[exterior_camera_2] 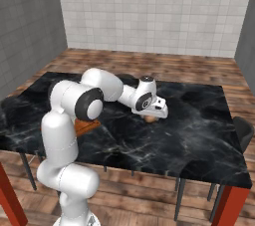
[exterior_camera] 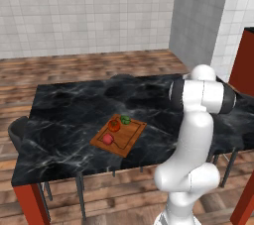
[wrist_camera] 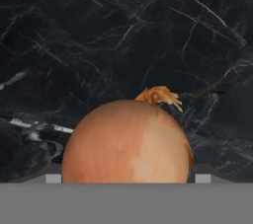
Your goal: Place the avocado, onion, tomato, and bell pepper on the cutting board.
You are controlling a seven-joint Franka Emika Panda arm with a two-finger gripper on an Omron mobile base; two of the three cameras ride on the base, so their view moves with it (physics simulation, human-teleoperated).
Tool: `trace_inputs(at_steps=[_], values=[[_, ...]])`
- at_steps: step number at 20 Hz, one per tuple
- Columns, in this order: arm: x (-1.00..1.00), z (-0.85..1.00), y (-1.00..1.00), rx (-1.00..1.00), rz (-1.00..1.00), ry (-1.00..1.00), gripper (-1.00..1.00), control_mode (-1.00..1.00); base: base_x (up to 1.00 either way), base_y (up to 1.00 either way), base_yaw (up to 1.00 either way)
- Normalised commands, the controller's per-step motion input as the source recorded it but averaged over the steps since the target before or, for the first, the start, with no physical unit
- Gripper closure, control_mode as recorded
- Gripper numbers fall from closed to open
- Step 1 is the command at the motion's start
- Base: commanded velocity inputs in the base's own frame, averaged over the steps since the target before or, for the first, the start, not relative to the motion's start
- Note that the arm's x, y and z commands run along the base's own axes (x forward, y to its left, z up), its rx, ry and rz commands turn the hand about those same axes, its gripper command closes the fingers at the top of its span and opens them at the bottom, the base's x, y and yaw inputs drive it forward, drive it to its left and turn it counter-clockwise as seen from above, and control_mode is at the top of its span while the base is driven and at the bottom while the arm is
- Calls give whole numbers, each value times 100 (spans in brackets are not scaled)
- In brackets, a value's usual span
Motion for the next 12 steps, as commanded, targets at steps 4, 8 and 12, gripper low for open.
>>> trace_inputs(at_steps=[4,8,12], values=[[-31,49,40,0,4,-12,100,-100,0,0,0],[-40,50,48,0,5,-15,100,-100,0,0,0],[-54,43,50,0,7,-19,100,-100,0,0,0]])
